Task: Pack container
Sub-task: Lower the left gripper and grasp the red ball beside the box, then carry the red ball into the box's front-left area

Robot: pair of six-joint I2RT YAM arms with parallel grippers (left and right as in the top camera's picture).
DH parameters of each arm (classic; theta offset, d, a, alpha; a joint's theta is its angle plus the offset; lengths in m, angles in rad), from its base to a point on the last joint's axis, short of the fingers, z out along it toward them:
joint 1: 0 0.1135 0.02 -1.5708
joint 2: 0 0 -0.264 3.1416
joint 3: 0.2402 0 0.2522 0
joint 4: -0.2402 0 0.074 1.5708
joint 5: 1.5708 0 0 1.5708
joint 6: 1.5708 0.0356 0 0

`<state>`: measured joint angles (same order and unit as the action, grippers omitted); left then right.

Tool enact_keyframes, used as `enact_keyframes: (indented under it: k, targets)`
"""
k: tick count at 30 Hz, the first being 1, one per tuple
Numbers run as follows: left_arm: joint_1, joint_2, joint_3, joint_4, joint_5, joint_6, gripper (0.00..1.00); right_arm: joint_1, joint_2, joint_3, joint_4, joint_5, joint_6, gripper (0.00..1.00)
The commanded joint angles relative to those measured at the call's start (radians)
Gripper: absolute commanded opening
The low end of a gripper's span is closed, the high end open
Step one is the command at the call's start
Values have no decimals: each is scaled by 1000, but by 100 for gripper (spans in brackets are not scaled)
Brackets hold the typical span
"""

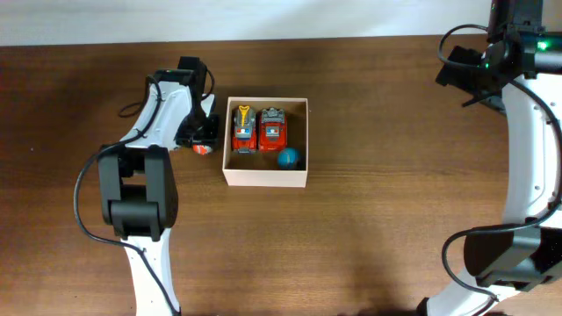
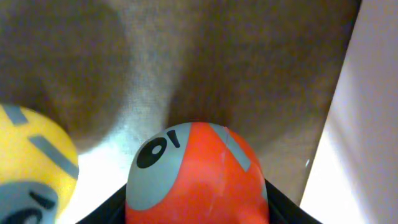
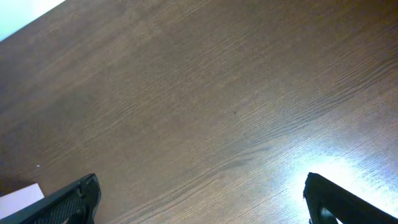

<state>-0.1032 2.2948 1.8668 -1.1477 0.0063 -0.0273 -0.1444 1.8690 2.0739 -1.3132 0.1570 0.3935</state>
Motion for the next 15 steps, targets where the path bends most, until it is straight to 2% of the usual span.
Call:
enact_keyframes:
  k: [1, 15]
  targets:
    - [3, 3, 52, -45, -7, -3, 52, 0, 6, -6, 0, 9, 12, 99]
    - [-2, -1, 420, -370, -6, -2, 52, 0, 6, -6, 0, 9, 12, 99]
